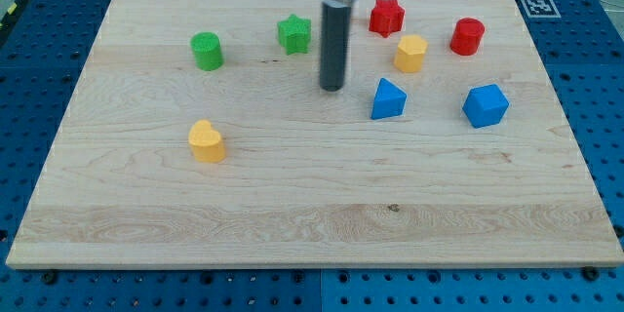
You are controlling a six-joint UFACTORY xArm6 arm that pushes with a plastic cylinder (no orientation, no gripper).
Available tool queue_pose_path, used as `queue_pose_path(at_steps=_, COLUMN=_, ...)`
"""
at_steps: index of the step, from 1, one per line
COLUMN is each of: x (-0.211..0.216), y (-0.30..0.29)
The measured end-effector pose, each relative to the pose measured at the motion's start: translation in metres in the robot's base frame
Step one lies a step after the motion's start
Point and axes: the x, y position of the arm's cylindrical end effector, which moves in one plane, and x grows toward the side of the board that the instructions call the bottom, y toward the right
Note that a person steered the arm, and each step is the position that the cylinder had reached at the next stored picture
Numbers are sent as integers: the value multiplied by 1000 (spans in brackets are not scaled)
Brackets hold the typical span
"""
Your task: Slide triangle to the bottom left of the cube
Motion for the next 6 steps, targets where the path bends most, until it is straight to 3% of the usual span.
queue_pose_path(at_steps=1, x=24, y=16)
queue_pose_path(at_steps=3, x=37, y=177)
queue_pose_path(at_steps=5, x=29, y=138)
queue_pose_path(at_steps=6, x=-1, y=169)
